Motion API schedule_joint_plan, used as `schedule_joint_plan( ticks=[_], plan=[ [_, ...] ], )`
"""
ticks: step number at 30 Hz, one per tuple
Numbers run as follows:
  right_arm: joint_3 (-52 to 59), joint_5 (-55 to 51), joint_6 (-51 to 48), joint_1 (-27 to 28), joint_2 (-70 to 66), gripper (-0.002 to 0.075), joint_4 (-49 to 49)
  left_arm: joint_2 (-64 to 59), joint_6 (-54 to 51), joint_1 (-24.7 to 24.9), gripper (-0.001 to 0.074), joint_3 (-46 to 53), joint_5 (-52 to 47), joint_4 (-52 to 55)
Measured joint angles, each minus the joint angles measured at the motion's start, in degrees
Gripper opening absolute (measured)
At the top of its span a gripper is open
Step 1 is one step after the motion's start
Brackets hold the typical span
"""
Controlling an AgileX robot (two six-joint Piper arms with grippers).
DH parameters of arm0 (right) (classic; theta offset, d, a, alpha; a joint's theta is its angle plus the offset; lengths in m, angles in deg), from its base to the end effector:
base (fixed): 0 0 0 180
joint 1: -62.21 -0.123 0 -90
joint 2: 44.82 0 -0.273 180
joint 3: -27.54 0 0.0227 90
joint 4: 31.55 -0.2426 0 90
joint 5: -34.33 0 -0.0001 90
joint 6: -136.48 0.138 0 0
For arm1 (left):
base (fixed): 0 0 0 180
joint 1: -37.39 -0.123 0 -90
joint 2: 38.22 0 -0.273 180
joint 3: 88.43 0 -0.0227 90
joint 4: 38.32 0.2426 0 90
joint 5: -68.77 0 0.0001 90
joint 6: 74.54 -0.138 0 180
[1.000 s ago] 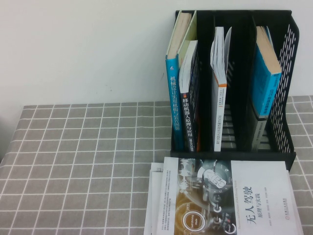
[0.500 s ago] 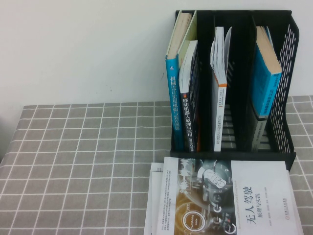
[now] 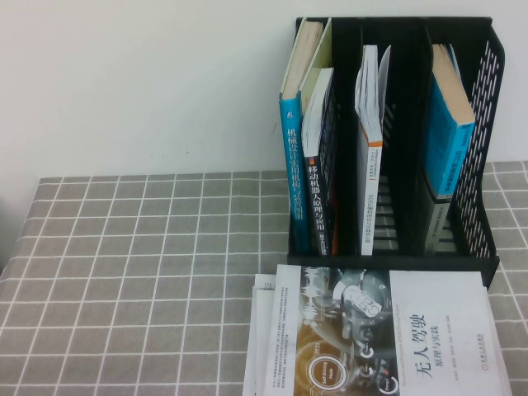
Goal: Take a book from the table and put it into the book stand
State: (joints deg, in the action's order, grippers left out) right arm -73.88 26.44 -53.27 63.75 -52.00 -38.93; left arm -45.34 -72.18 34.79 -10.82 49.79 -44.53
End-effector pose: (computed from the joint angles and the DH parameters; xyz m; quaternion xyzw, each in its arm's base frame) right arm 0.1071 -0.0004 0.1890 -0.0118 0.7288 -0.0173 0.6844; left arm 0.1027 -0.0002 0.1692 -0.0634 0.7833 -0.0442 0.6168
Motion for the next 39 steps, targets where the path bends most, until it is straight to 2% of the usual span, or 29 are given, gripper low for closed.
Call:
schedule_joint_plan(
  ticks=[13, 19, 23, 27, 32, 37, 39],
  plan=[
    [0.0, 2.38, 1.22, 0.0, 0.0, -0.0003, -2.58, 0.0, 0.0, 0.0, -0.0004, 0.0, 0.0, 0.0],
    [0.0, 11.92, 1.78, 0.0, 0.0, -0.0003, -3.91, 0.0, 0.64, 0.0, -0.0004, 0.11, 0.77, -0.95],
    [0.0, 23.2, 1.89, 0.0, 0.0, -0.0003, -4.05, 0.0, 2.5, 0.0, -0.0004, 0.44, 5.14, -8.92],
    [0.0, 34.93, 1.98, 0.0, 0.0, -0.0003, -4.05, 0.0, 3.36, 0.0, -0.0004, 0.44, 17.31, -19.38],
    [0.0, 43.56, 3.83, 0.0, 0.0, -0.0003, -3.19, 0.0, 9.15, 0.0, -0.0004, 0.44, 38.04, -24.07],
    [-3.18, 44.06, 8.76, 0.0, 0.0, -0.0003, 2.25, 0.0, 19.58, 0.0, -0.0004, 0.44, 55.37, -17.14],
    [-6.9, 43.39, 10.41, 0.0, 0.0, -0.0003, 5.23, 0.0, 21.45, 0.0, -0.0004, -0.29, 58.22, -12.04]
  ],
)
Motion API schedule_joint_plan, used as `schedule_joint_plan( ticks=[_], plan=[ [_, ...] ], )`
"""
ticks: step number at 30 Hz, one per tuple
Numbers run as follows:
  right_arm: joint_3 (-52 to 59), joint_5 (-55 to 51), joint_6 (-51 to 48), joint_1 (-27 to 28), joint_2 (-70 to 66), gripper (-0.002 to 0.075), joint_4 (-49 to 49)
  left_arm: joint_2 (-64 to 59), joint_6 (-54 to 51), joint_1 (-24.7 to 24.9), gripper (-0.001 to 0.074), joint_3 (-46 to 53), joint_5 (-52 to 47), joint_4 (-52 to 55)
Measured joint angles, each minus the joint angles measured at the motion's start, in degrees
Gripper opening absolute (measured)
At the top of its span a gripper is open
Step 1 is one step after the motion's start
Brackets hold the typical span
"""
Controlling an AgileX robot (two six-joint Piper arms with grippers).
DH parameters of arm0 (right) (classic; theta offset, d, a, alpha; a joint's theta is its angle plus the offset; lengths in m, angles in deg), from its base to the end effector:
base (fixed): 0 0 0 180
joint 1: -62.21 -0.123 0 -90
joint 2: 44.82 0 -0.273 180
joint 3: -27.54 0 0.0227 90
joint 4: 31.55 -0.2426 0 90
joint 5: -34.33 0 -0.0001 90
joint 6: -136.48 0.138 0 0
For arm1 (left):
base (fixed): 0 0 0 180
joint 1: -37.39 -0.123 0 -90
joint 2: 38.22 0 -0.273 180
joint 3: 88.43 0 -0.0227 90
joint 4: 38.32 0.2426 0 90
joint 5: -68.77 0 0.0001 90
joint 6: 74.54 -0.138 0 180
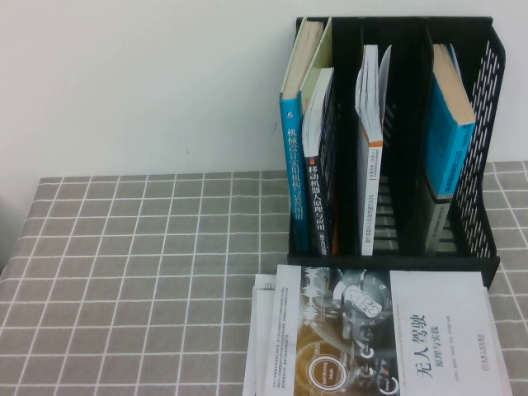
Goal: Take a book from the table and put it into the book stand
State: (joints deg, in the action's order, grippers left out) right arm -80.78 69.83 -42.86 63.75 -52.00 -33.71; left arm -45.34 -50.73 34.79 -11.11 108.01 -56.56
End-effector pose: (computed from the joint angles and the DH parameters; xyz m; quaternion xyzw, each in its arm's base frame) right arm 0.0575 -0.0046 0.3265 0.0229 0.3690 0.0031 0.9291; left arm 0.0655 0.0303 0.2957 -0.2227 0.3375 -0.2413 0.8822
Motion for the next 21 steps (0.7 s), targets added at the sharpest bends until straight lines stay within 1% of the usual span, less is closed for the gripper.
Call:
schedule_joint_plan(
  ticks=[3, 6, 10, 13, 15, 18, 21],
  plan=[
    [-6.37, -2.95, 1.72, 0.0, 0.0, -0.0003, 2.78, 0.0, 0.8, 0.0, -0.0004, -4.85, -1.74, 6.89],
    [-13.39, -9.74, 3.75, 0.0, 0.0, -0.0003, 3.33, 0.0, -0.42, 0.0, -0.0004, -12.33, -7.19, 12.1],
    [-22.63, -21.38, 7.86, 0.0, -2.03, -0.0003, 3.33, -2.63, -4.36, 0.0, -0.0004, -22.67, -13.79, 16.01],
    [-28.5, -32.74, 9.83, 0.0, -7.29, -0.0003, 3.22, -7.95, -5.97, 0.0, -0.0004, -28.53, -18.21, 18.24],
    [-31.81, -42.42, 10.65, 0.0, -12.53, -0.0003, 2.65, -13.07, -6.1, 0.0, -0.0004, -31.45, -22.64, 19.45],
    [-35.08, -56.31, 10.9, 0.0, -20.7, -0.0003, 1.15, -19.45, -3.14, 0.0, -0.0004, -33.84, -30.84, 19.57],
    [-35.94, -64.55, 7.98, 0.0, -27.16, -0.0003, 0.34, -24.02, 5.6, 0.0, -0.0004, -34.23, -41.22, 19.57]
  ],
)
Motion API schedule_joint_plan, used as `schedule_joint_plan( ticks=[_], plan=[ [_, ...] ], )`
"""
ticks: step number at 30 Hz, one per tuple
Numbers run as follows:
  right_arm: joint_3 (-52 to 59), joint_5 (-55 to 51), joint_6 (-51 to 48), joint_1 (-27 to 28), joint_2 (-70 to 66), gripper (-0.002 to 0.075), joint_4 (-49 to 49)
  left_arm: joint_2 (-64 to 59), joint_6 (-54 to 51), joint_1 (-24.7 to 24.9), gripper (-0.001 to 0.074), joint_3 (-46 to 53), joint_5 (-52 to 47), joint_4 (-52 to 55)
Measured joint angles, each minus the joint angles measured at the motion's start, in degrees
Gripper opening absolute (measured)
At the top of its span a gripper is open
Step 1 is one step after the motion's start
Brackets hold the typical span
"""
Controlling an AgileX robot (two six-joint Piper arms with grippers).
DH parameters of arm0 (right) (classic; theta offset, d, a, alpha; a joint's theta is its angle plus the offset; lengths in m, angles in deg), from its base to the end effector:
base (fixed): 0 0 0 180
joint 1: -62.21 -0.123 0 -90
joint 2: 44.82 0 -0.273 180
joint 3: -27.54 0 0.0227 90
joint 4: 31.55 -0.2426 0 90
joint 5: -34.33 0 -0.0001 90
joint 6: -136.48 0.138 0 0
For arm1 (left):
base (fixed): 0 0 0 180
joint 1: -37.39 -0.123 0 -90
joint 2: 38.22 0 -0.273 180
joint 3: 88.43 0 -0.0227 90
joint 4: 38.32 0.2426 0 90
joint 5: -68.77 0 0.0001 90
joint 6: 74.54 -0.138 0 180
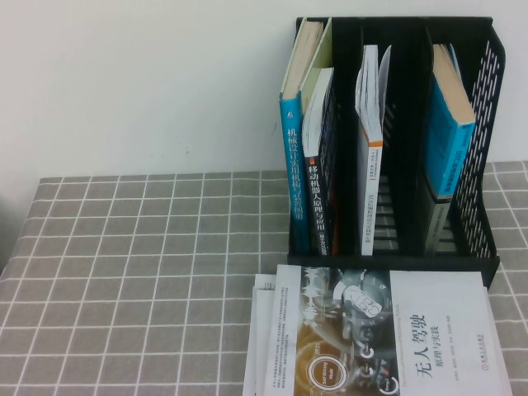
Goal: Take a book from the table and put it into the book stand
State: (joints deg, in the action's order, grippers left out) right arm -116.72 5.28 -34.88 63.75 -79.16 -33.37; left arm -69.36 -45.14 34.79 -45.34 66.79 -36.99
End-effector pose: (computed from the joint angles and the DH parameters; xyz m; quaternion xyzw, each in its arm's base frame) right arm 0.1312 -0.0014 0.3590 0.0731 0.7576 0.0550 0.6463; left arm 0.1275 0.0059 0.3848 -0.1635 0.5950 -0.1732 0.7676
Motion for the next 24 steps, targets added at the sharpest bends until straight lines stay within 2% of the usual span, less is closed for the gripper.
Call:
schedule_joint_plan(
  ticks=[6, 10, 13, 16, 19, 24],
  plan=[
    [-0.21, -5.84, -2.08, -0.19, -3.44, -0.0003, -3.47, -4.02, 6.12, 0.0, -0.0004, 0.0, -20.1, 1.3],
    [-0.47, -10.95, -3.4, -1.34, -3.94, -0.0003, -4.24, -4.02, 6.47, 0.0, -0.0004, 0.0, -25.15, -0.7],
    [-0.47, -14.55, -6.54, -3.04, -5.48, -0.0003, -4.43, -4.02, 4.59, 0.0, -0.0004, 0.0, -27.34, -6.47],
    [0.31, -16.04, -8.64, -5.24, -9.29, -0.0003, -4.52, -5.75, -5.79, 0.0, -0.0004, 0.0, -28.49, -16.02],
    [1.27, -16.49, -11.03, -6.5, -14.75, -0.0003, -6.05, -9.41, -22.28, 0.0, -0.0004, 0.0, -29.68, -29.03],
    [2.45, -16.8, -19.27, -6.86, -25.43, -0.0003, -15.91, -20.84, -45.57, 0.0, -0.0004, 0.0, -34.98, -50.11]
  ],
)
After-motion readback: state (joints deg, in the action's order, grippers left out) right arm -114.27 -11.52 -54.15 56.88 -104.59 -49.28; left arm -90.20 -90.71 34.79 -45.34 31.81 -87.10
